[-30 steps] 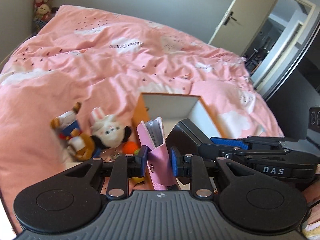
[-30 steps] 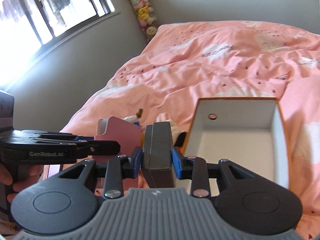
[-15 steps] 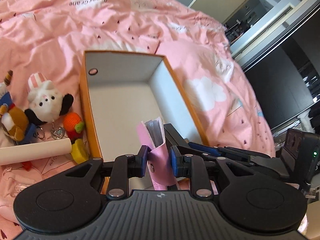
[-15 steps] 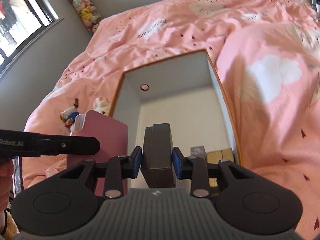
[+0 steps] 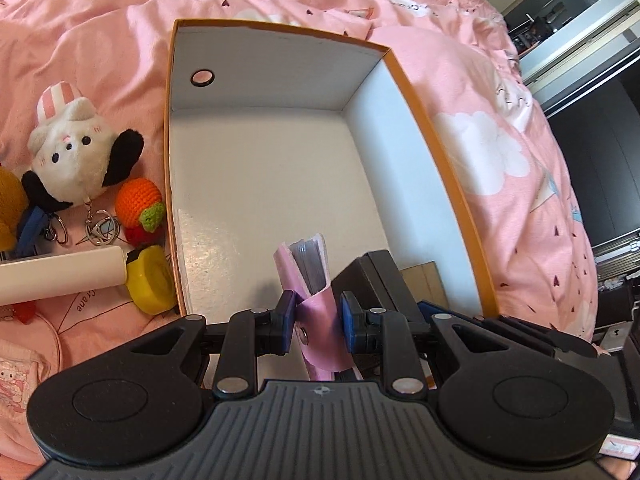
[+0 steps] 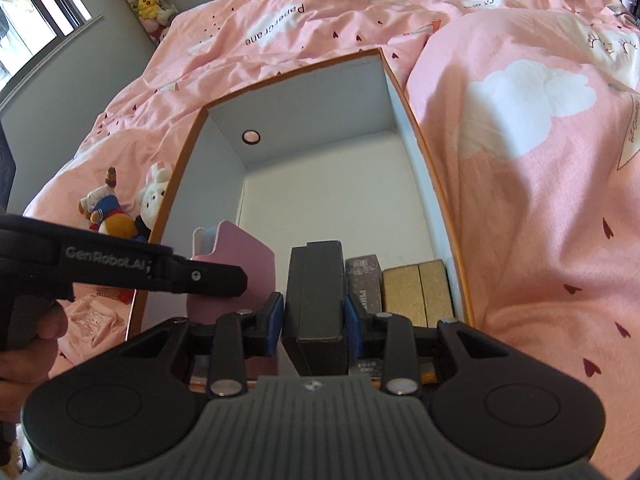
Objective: Organize objects
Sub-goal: 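Carry the grey block and pink holder into the box and set them down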
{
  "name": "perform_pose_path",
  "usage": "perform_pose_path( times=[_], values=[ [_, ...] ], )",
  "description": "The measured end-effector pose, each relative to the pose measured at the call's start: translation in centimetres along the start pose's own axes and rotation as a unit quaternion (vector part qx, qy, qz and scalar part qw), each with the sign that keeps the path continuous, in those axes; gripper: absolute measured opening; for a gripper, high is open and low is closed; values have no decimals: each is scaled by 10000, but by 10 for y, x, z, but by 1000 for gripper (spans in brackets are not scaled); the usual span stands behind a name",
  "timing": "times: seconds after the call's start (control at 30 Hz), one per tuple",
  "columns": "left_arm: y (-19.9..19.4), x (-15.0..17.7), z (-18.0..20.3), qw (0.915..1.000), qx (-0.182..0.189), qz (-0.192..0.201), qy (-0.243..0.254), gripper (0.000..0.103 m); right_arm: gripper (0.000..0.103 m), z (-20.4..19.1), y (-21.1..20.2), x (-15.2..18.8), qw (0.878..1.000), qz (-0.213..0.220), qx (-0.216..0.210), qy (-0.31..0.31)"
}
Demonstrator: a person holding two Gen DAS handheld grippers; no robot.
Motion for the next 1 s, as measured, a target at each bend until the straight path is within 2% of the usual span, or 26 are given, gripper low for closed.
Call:
perform_pose_path(
  times=[0.2,0.37,0.47,0.53,0.67,0.87,1.0],
  values=[
    [14,0,0,9999,-32,-146,-39,27,34,-1,7,1,9993,-140,223,-253],
    [23,2,2,9995,-174,-261,80,27,36,1,4,-2,9995,-217,85,-192],
    [28,1,4,9989,-288,-341,157,27,37,5,-7,-8,9999,-85,-74,13],
    [32,2,5,9985,-347,-387,187,27,39,8,-15,-13,9999,122,-21,66],
    [42,4,6,9983,-222,-529,87,27,42,15,-19,-18,9991,372,198,7],
    [41,6,1,9986,32,-503,-139,26,42,24,-18,-19,9989,420,172,138],
    [42,7,1,9984,55,-510,-248,25,42,23,-14,-19,9990,394,124,162]
  ],
)
Point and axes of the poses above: each gripper's, at about its wrist camera, not at the fingertips, and y roughly the way its jaws point, z to its right, x to its underside, the point moved 5 cm from there along y, roughly the way its jaws point, and after that the axes turned 14 degrees about y, right-handed, at the moved point
